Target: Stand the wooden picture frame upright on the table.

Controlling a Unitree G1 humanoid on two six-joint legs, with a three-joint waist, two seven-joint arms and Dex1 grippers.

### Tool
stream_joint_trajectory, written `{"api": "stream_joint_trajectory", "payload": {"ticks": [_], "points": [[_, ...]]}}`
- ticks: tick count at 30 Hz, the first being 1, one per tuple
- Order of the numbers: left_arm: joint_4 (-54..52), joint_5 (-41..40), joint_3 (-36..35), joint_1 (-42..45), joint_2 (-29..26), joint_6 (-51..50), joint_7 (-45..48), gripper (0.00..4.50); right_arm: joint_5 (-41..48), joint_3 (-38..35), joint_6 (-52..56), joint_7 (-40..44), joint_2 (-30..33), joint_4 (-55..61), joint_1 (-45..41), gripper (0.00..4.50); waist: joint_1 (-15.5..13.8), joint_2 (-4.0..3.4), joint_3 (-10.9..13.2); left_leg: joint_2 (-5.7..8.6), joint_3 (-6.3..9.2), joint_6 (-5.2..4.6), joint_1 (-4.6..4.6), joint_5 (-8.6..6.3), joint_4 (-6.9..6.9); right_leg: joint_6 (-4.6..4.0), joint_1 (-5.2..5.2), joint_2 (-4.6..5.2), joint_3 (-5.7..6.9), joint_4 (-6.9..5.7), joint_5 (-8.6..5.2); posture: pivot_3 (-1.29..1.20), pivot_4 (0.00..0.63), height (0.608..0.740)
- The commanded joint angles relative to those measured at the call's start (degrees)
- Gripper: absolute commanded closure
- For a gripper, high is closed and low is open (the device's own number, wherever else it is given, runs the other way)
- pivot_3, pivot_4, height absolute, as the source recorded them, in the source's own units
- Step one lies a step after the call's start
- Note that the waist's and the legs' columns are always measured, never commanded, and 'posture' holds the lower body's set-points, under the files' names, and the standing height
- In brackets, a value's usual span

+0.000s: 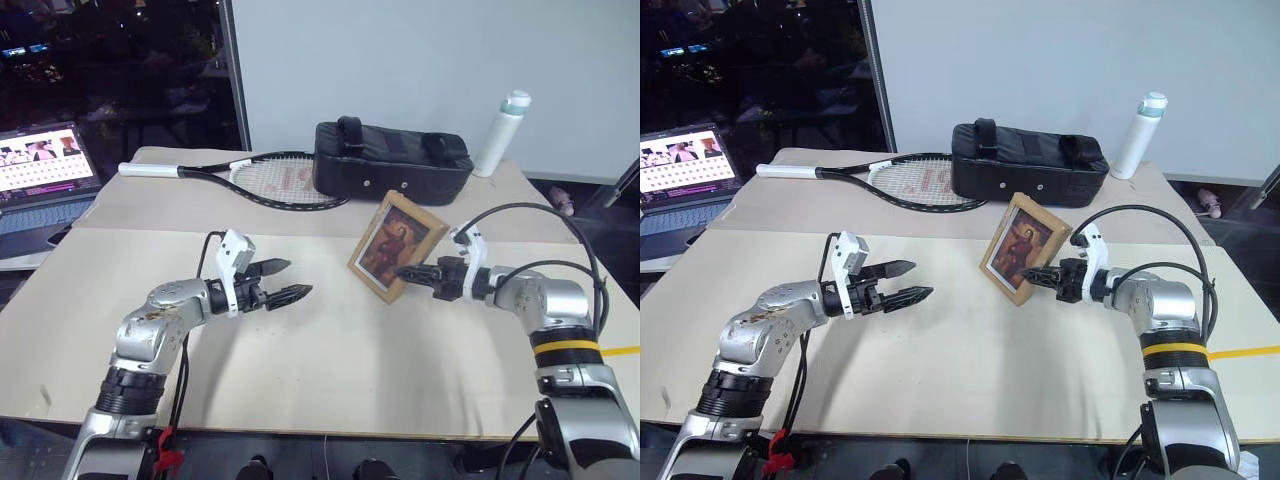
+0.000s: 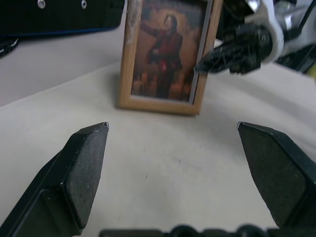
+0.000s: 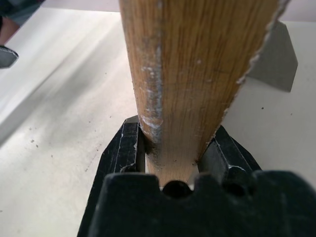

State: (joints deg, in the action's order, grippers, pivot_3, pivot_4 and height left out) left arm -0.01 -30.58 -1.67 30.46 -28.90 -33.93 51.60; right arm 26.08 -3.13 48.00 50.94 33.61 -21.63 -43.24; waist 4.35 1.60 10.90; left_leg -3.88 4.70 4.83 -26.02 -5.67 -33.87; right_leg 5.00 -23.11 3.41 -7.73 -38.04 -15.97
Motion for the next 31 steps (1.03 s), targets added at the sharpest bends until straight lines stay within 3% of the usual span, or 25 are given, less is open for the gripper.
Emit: {"api": "stream_joint_trajectory", "payload": {"ticks": [1,4,8,10,14,21,31], "points": [[0.9,0.1,-1.9,0.2,-0.6,1.6,0.1,0.00,1.8,-1.4,1.8,-0.1,-0.8,2.9,1.7,2.27,0.0,0.00,0.0,0.00,0.00,0.00,0.00,0.00,0.00,0.00,0.00,0.00,0.00,-0.01,0.00,0.00,0.150,0.720],[2.5,3.0,-0.4,-0.2,-1.3,4.3,0.3,0.00,3.4,-3.4,3.6,0.9,0.6,6.3,3.3,1.48,-0.3,-0.02,0.0,0.02,0.00,0.00,-0.04,0.00,-0.01,-0.02,-0.02,0.02,0.00,0.00,0.01,0.00,0.150,0.720],[4.4,6.7,0.5,-1.3,-0.7,9.1,-1.0,0.00,6.6,-7.9,6.0,1.2,4.3,12.8,9.0,0.04,-0.8,-0.03,0.0,0.04,0.00,0.00,-0.11,0.00,0.00,-0.06,-0.03,0.03,0.00,0.05,0.04,0.00,0.150,0.720],[4.9,8.4,0.7,-2.5,-0.3,11.6,-1.7,0.00,8.3,-10.2,6.8,1.7,6.3,17.8,13.9,0.04,-1.5,-0.03,0.0,0.04,0.00,0.00,-0.12,0.00,0.01,-0.06,-0.02,0.04,0.02,0.10,0.04,0.00,0.150,0.720],[6.1,12.1,0.4,-5.2,0.5,16.5,-5.0,0.00,3.0,-9.9,-4.8,5.0,13.1,30.8,30.0,0.04,-2.0,-0.02,0.0,0.02,-0.01,-0.01,-0.12,-0.02,0.04,0.01,0.00,0.04,0.06,0.16,-0.03,0.00,0.150,0.720],[7.6,11.1,-1.7,-7.0,4.0,14.6,-9.3,0.00,-3.5,-21.6,-24.1,-10.7,3.6,38.8,38.0,0.04,-0.7,-0.05,0.0,0.00,-0.04,0.03,-0.05,0.10,-0.08,0.25,0.02,0.03,0.05,0.04,-0.10,0.00,0.150,0.720],[2.8,11.8,0.9,-8.3,4.4,13.3,-9.8,0.00,-6.1,-19.4,-31.6,-17.1,-4.1,40.2,45.1,0.04,-0.8,-0.07,-0.1,0.00,-0.04,0.03,-0.05,0.13,0.01,0.22,0.04,0.06,0.05,0.07,-0.08,0.00,0.150,0.720]]}}
